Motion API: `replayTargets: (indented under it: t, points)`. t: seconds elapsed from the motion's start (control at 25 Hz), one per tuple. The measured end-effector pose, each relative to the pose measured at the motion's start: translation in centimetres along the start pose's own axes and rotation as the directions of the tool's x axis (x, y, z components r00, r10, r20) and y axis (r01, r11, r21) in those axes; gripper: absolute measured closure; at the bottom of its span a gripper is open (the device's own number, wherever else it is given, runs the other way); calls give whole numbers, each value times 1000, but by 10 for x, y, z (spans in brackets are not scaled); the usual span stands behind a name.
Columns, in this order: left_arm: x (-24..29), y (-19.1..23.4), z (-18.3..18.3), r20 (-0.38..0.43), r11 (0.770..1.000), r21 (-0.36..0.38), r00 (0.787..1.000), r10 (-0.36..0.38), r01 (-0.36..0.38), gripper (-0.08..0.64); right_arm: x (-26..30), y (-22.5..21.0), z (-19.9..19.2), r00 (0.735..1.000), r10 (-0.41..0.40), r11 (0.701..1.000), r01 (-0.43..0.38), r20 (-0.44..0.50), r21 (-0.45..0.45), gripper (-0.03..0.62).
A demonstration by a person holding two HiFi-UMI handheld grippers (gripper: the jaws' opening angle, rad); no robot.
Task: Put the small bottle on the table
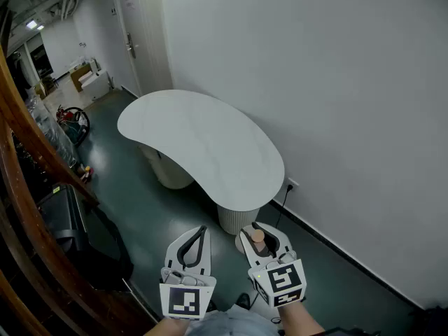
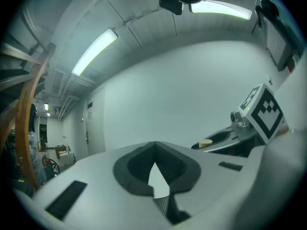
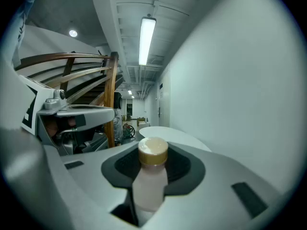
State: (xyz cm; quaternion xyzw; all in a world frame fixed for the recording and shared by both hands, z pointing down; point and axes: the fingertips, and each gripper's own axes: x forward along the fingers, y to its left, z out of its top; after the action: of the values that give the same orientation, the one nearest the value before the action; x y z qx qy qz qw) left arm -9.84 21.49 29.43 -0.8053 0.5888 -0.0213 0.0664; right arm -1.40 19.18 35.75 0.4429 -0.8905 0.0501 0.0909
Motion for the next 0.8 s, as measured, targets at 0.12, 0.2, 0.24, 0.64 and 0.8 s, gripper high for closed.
replayTargets:
  t: [0.12, 0.2, 0.24, 0.64, 0.8]
  points:
    - [5, -7, 1, 4, 1000, 25, 1000, -6, 6, 560, -2, -8, 0, 1000, 2, 1000, -2, 2, -1, 481]
    - [7, -13, 0, -3, 1000, 20, 1000, -2, 2, 560, -5, -13, -1, 1000, 4, 1000, -4, 0, -2, 480]
    - [8, -16, 0, -8, 1000, 17, 1000, 0, 0, 560, -6, -17, -1, 1000, 6, 1000, -6, -1, -1, 480]
    - [11, -26, -15, -61, 998, 18, 996, 58, -57, 560, -4, -42, -14, 999, 39, 999, -39, -17, 24, 481]
    - [22, -15, -25, -84, 997, -3, 994, 76, -76, 560, 12, -49, -17, 999, 48, 998, -47, -26, 29, 480]
